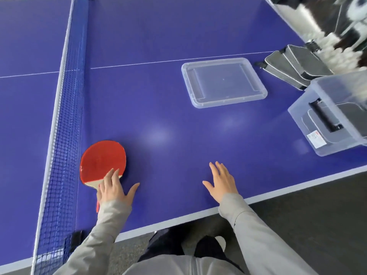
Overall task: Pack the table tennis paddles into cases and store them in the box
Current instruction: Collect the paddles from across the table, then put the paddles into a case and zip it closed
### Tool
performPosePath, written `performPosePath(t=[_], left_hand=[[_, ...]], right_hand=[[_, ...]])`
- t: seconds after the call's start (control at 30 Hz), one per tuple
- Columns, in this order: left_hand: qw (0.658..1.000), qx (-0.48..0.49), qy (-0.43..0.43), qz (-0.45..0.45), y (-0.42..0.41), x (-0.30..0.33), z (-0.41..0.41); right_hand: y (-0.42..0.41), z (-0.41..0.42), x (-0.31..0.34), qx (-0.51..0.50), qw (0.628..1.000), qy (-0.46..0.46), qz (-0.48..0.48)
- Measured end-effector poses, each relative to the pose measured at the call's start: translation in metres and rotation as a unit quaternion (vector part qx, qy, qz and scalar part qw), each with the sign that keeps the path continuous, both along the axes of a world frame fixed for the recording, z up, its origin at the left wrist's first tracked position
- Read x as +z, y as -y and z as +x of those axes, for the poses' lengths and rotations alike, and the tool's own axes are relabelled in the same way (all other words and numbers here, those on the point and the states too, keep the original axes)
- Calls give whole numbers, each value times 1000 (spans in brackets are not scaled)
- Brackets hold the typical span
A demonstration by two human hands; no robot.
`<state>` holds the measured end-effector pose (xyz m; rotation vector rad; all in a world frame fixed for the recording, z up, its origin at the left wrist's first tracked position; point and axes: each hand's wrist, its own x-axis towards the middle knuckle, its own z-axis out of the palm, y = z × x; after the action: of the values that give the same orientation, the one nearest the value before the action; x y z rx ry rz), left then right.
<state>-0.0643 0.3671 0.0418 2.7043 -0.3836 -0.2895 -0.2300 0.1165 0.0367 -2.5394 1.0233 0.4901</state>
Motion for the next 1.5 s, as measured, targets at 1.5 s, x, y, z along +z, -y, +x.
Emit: performPosePath(t=[1.5], left_hand=[[969,-247,14,-24,703,85,-171]], right_hand=[[536,-241,118,-87,976,134,-151]])
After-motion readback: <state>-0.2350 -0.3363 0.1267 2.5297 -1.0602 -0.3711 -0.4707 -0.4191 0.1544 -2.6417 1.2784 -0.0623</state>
